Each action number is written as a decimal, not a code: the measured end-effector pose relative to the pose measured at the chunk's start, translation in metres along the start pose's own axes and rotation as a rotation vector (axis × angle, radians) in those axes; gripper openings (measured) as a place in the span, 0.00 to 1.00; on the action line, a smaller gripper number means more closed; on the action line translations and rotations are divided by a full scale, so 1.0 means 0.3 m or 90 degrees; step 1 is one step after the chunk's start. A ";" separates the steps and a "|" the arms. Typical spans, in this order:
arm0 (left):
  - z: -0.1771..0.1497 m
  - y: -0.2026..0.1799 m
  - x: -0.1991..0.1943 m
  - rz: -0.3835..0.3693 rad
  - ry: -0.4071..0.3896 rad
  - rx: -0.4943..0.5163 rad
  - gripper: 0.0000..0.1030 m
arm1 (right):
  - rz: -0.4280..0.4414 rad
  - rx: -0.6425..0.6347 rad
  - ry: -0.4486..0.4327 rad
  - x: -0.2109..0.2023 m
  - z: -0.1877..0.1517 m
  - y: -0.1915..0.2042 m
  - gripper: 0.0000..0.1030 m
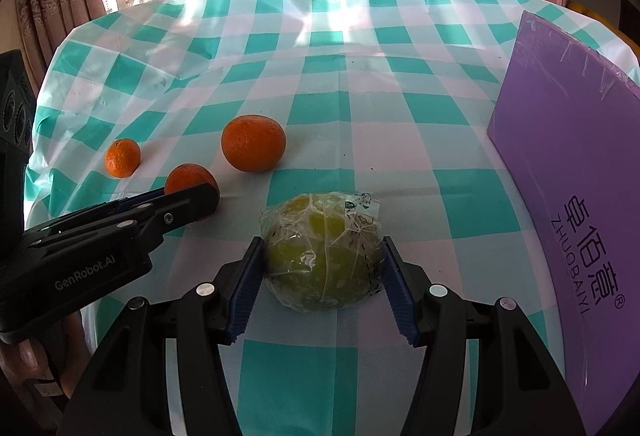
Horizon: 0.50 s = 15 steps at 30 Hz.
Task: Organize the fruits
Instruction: 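Grasp the wrapped green pomelo with the right tool while the left tool grasps an orange, then lift the green pomelo and orange toward the purple box with both tools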
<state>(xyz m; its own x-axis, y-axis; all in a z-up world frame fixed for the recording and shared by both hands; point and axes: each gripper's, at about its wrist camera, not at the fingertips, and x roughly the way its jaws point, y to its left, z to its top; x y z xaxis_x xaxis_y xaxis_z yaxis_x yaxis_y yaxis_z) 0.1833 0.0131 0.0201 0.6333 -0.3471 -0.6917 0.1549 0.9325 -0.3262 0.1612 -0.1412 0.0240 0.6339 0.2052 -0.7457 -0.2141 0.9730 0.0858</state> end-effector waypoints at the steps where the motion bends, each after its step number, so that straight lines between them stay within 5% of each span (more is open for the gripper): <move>1: -0.002 -0.004 -0.002 0.002 -0.001 0.003 0.34 | 0.000 0.000 0.000 -0.002 -0.001 -0.001 0.55; 15: -0.021 -0.049 -0.050 0.012 -0.011 0.023 0.33 | 0.015 0.009 -0.006 -0.044 -0.016 -0.014 0.55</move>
<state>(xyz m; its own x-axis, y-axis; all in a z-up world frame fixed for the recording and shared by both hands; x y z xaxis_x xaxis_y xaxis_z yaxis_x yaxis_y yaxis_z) 0.1667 0.0040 0.0312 0.6489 -0.3286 -0.6862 0.1699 0.9417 -0.2903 0.1501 -0.1487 0.0304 0.6361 0.2284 -0.7370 -0.2186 0.9694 0.1117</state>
